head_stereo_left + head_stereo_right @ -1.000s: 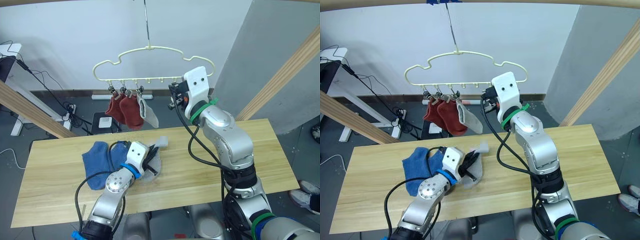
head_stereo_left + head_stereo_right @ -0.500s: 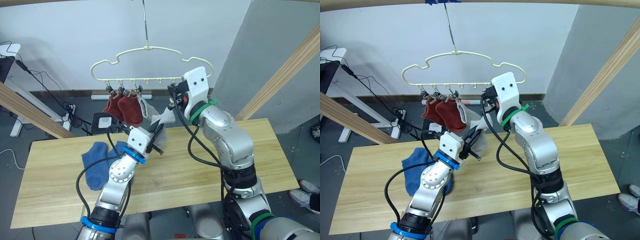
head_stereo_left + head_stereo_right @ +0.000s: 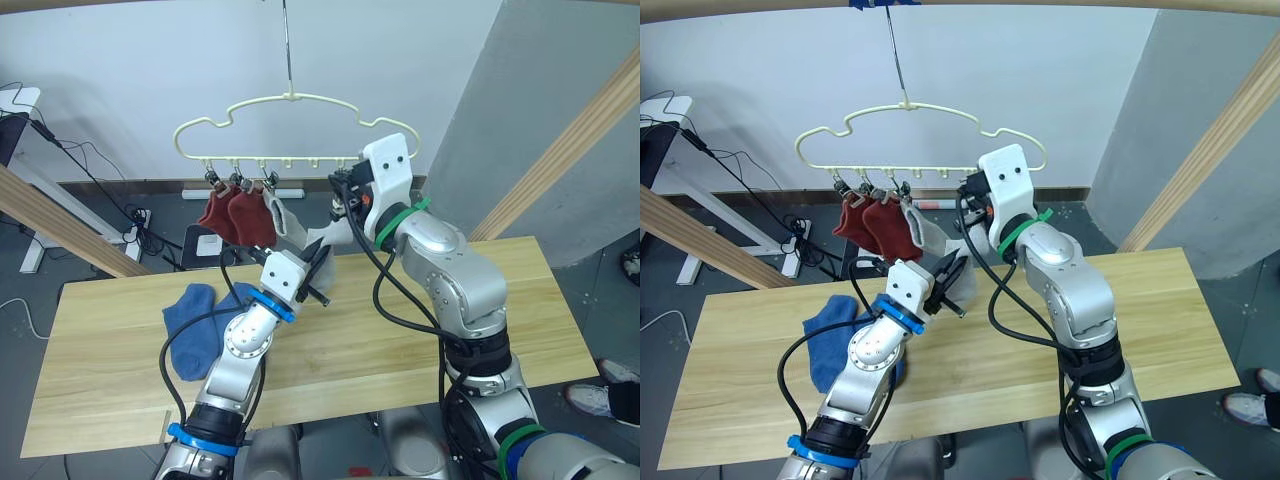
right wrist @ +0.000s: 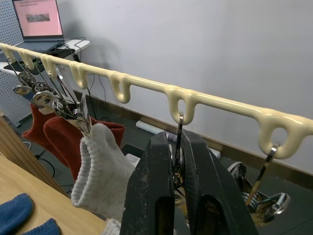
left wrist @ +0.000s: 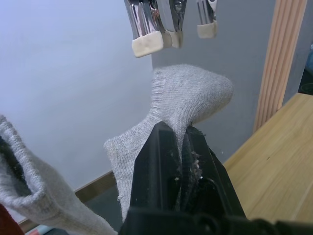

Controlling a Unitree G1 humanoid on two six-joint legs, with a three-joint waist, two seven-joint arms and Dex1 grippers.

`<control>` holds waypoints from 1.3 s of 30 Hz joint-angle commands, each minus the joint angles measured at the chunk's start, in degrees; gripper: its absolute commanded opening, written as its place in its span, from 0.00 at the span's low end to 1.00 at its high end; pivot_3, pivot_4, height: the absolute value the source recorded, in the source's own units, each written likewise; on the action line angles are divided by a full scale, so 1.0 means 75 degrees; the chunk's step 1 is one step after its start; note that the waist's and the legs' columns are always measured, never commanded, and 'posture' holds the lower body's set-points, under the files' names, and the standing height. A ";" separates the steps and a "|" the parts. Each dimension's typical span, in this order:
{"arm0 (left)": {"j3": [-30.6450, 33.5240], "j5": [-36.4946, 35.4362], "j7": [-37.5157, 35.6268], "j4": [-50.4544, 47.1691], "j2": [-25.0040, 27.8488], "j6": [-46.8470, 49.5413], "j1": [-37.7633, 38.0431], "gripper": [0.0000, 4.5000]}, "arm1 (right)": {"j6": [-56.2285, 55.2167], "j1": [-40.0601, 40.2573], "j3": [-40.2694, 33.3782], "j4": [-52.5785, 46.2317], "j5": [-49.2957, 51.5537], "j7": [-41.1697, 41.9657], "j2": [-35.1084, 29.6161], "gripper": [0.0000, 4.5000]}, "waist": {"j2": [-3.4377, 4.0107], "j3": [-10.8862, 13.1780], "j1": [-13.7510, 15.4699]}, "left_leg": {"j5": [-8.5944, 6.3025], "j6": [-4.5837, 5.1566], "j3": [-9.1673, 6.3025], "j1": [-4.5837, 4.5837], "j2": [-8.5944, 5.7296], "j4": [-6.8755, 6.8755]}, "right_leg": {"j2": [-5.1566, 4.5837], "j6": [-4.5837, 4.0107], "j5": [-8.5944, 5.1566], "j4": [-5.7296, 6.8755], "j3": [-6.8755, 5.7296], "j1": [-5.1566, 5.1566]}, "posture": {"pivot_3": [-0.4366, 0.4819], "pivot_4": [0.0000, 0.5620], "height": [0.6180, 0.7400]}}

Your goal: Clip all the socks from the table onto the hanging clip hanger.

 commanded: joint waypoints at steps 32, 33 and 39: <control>0.0090 -0.0046 0.0162 0.0006 -0.0214 -0.0144 -0.0546 0.00 | 0.0536 0.0176 -0.0044 -0.1051 0.0494 0.0404 -0.0400 0.79 | 0.0000 0.0000 -0.0003 | 0.0000 0.0000 -0.0001 -0.0003 -0.0003 -0.0001 | 0.0000 0.0001 0.0000 -0.0001 -0.0001 0.0000 | 0.16 0.54 1.00; 0.0078 -0.0054 0.0118 0.0011 -0.0201 -0.0092 -0.0547 0.00 | 0.0618 0.0217 -0.0068 -0.1178 0.0587 0.0463 -0.0468 0.79 | 0.0000 0.0000 -0.0003 | 0.0000 0.0000 -0.0001 -0.0004 -0.0003 -0.0001 | 0.0000 0.0001 0.0000 -0.0001 0.0000 0.0000 | 0.16 0.54 1.00; 0.0043 -0.0524 -0.0446 -0.0256 -0.0127 0.0548 -0.0419 0.29 | 0.1091 0.0581 0.0042 -0.2113 0.1143 0.1111 -0.1370 0.80 | 0.0000 0.0000 -0.0007 | 0.0000 0.0000 -0.0003 -0.0004 -0.0003 -0.0001 | 0.0000 0.0002 -0.0001 -0.0002 -0.0004 0.0000 | 0.15 0.54 1.00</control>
